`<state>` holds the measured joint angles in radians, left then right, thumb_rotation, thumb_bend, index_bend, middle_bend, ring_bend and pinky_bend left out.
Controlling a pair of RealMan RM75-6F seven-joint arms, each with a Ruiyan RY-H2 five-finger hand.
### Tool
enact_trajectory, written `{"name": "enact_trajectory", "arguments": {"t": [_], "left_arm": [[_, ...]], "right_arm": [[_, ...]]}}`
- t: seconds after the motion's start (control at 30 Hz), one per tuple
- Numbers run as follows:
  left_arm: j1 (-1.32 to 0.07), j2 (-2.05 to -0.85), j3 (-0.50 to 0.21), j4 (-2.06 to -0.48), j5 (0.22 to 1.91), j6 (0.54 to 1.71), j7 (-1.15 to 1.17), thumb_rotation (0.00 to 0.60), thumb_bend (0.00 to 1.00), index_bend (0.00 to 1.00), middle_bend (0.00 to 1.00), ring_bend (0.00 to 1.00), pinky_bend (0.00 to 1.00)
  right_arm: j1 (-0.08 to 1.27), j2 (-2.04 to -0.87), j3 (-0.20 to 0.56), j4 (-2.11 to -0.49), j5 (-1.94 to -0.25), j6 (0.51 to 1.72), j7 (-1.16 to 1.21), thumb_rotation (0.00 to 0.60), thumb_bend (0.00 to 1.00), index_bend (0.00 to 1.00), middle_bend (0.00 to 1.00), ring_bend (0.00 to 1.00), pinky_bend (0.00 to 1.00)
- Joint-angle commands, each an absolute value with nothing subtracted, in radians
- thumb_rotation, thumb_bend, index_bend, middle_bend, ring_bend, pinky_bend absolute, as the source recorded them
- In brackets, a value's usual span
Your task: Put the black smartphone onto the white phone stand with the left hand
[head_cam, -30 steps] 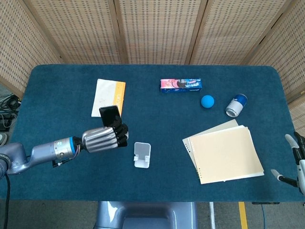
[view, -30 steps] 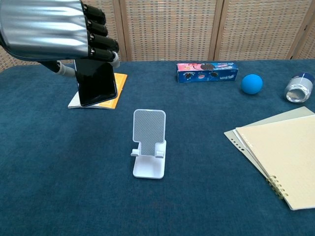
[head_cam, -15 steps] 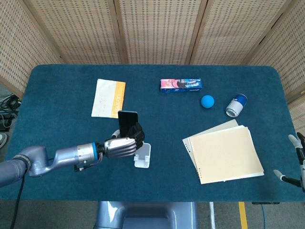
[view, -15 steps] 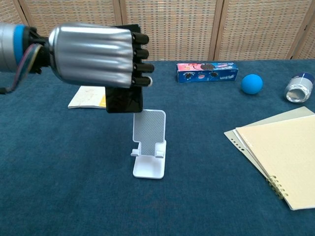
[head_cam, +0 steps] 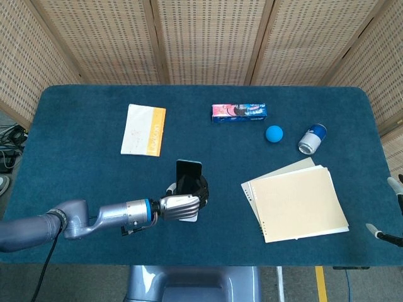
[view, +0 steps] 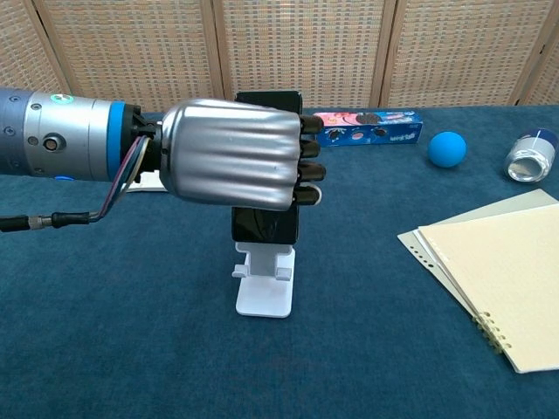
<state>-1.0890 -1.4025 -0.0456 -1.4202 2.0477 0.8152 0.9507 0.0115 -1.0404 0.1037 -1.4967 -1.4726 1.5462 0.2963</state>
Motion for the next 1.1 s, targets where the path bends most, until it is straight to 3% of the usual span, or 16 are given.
{"name": "enact_trajectory", "arguments": {"t": [0.03,0.87,1.0,1.1], "left_arm": [[-1.095,-1.402,-0.044,-1.426,2.048,0.797,0.968,0.600,0.04,0.49,0.40,0.42,0.32],[-1.089,-1.471,-0.039,-1.428,2.026,0.713,1.085,0.600,0.04,0.46,0.39,0.41,0.29],[-1.083,-1.481,-0.033,-1.423,2.025,0.717,1.087,0.600,0.04,0.39,0.35,0.37,0.27],[-1.082,-1.482,-0.029,-1.422,2.026,0.718,1.087,0.600,0.02,0.22,0.22,0.29,0.25]], "right_arm": [[0.011,-1.040,0.104,-1.495,-1.471,1.545,0.299,0.600,0.00,0.00,0.00,0.00,0.00],[0.010,-1.033,0.102,-1.495,-1.470,1.537,0.315,0.600,0.00,0.00,0.00,0.00,0.00],[0.009,-1.032,0.102,-1.495,-1.471,1.538,0.317,0.600,0.00,0.00,0.00,0.00,0.00],[0.009,-1.031,0.102,-1.496,-1.471,1.537,0.318,0.600,0.00,0.00,0.00,0.00,0.00]]}}
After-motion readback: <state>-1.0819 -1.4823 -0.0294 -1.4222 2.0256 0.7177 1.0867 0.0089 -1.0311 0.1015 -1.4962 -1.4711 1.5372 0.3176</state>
